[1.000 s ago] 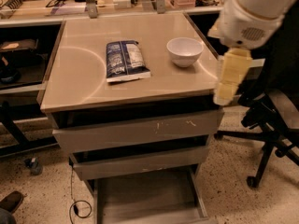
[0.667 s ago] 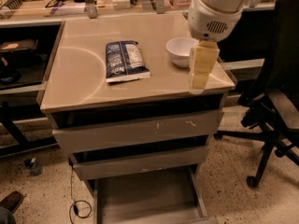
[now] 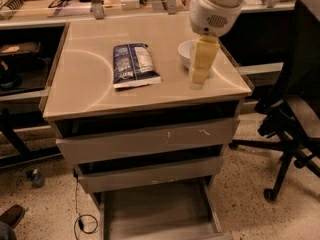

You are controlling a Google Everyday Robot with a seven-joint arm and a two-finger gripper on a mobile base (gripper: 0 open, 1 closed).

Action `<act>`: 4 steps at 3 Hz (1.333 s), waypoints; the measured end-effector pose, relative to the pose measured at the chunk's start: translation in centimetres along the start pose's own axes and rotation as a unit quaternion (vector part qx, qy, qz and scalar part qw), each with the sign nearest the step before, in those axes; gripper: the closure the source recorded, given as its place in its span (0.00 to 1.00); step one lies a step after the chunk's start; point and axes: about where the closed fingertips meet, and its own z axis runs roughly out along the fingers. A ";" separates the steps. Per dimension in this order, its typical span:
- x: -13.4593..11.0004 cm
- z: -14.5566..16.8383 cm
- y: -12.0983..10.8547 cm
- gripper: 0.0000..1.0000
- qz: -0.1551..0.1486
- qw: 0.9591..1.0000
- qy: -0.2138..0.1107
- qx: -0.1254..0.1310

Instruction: Place blue chip bag into bottom drawer

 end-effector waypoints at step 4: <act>-4.9 5.6 -8.8 0.00 -0.030 0.998 -0.051 0.005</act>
Offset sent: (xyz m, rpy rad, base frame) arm 0.1284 0.0378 -0.0183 0.0148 0.0351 0.0730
